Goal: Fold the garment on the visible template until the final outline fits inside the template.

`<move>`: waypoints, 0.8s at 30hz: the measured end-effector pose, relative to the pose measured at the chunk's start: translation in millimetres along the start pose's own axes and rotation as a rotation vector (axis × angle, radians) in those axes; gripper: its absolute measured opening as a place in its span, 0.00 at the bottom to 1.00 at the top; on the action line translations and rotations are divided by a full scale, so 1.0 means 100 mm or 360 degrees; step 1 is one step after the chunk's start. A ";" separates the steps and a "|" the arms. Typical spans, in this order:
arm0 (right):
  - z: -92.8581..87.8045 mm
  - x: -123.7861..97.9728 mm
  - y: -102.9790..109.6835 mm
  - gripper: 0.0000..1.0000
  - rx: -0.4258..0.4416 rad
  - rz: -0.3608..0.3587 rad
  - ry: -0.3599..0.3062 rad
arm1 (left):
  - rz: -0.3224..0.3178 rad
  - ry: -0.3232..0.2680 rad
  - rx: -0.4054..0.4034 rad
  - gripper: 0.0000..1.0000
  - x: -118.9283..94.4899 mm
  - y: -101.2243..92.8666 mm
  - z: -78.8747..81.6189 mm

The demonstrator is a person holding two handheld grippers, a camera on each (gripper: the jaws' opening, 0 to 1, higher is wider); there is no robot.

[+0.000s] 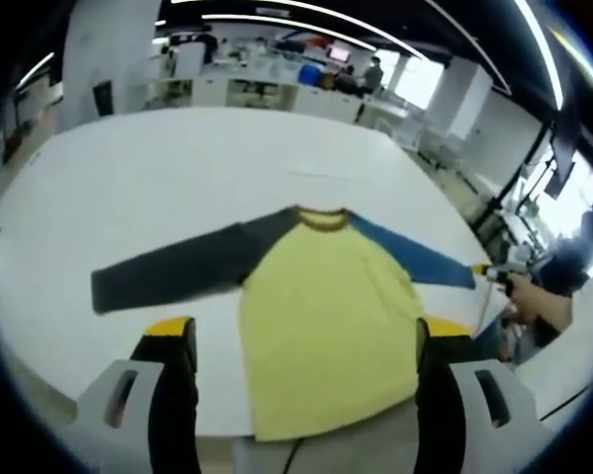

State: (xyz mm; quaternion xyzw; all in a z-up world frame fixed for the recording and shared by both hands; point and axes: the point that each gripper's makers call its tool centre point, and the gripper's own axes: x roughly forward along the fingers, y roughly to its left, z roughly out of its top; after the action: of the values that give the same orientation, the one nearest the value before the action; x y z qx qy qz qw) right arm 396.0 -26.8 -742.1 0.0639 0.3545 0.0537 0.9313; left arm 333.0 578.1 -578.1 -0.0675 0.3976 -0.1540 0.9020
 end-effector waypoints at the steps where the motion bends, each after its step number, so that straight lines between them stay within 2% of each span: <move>1: -0.01 0.01 -0.01 0.40 -0.0003 -0.0008 0.0002 | 0.0006 0.0007 0.0007 0.88 0.00 0.00 -0.01; 5: -0.05 0.04 -0.08 0.27 -0.0009 -0.0039 0.0017 | 0.0012 0.0010 0.0009 0.87 0.00 0.01 -0.01; 10: -0.08 0.07 -0.12 0.21 -0.0014 -0.0051 0.0037 | 0.0015 0.0003 0.0005 0.86 -0.04 0.00 -0.02; 17: -0.07 0.10 -0.18 0.03 -0.0089 -0.0098 0.0049 | 0.0036 -0.0003 -0.0006 0.85 -0.08 0.00 -0.05; 19: -0.05 0.12 -0.15 0.03 -0.0079 -0.0084 0.0050 | 0.0037 -0.0003 -0.0006 0.85 -0.09 -0.01 -0.06; 24: -0.05 0.13 -0.15 0.02 -0.0170 -0.0096 0.0049 | 0.0043 -0.0004 -0.0018 0.84 -0.10 -0.01 -0.09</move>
State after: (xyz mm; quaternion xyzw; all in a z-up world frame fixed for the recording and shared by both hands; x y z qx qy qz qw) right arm 403.2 -39.3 -756.6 0.0027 0.3672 0.0454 0.9290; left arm 319.4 580.5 -576.8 -0.0673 0.3981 -0.1395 0.9042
